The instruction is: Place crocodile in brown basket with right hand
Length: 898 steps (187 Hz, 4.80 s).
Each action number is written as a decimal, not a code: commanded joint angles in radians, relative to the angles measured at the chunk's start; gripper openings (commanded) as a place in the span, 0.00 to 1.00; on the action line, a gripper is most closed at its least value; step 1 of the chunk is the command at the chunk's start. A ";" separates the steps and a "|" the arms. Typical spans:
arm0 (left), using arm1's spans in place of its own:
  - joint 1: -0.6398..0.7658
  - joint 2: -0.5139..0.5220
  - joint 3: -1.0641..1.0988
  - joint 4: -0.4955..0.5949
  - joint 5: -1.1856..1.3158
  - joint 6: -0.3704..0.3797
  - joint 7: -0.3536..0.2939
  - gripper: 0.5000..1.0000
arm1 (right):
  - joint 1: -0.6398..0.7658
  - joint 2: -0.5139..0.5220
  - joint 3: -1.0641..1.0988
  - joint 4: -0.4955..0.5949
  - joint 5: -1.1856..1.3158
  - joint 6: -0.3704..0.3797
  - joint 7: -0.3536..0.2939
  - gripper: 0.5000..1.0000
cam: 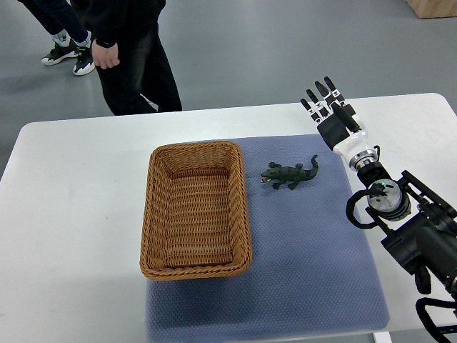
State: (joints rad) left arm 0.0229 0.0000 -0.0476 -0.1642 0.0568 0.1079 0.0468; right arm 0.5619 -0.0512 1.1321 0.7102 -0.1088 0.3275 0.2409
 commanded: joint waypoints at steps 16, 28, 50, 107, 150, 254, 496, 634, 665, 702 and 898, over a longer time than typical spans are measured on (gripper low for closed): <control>0.000 0.000 0.000 0.000 0.000 -0.001 -0.001 1.00 | -0.001 -0.001 0.000 0.000 -0.002 0.002 0.003 0.86; 0.000 0.000 0.000 0.000 0.000 0.001 -0.001 1.00 | -0.001 0.001 -0.003 0.000 -0.009 0.001 0.002 0.86; -0.001 0.000 0.000 0.000 0.000 0.001 0.001 1.00 | 0.007 -0.013 -0.044 0.002 -0.019 0.002 0.000 0.86; -0.004 0.000 0.000 0.000 0.000 0.001 0.001 1.00 | 0.188 -0.140 -0.322 0.006 -0.313 0.016 -0.020 0.86; -0.006 0.000 0.000 -0.005 0.000 0.001 0.001 1.00 | 0.444 -0.269 -0.713 0.011 -0.539 0.039 -0.055 0.86; -0.008 0.000 0.000 -0.008 0.000 0.001 0.001 1.00 | 0.921 -0.308 -1.443 0.238 -0.698 0.071 -0.195 0.87; -0.006 0.000 0.003 0.002 0.000 0.003 -0.001 1.00 | 0.743 -0.268 -1.488 0.195 -0.789 -0.070 -0.233 0.74; -0.006 0.000 0.005 0.003 0.000 0.003 -0.001 1.00 | 0.740 -0.260 -1.493 0.161 -0.839 -0.100 -0.229 0.00; -0.006 0.000 0.003 0.003 0.000 0.003 -0.001 1.00 | 0.762 -0.286 -1.491 0.173 -0.845 -0.096 -0.229 0.00; -0.006 0.000 0.003 0.003 0.000 0.003 -0.001 1.00 | 0.835 -0.315 -1.485 0.192 -0.841 -0.091 -0.227 0.00; -0.006 0.000 0.002 0.000 0.000 0.003 -0.001 1.00 | 1.072 0.039 -1.477 0.291 -0.680 -0.074 -0.221 0.00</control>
State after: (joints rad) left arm 0.0168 0.0000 -0.0447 -0.1642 0.0568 0.1100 0.0460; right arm 1.6435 -0.0556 -0.3440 1.0135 -0.7929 0.2592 0.0200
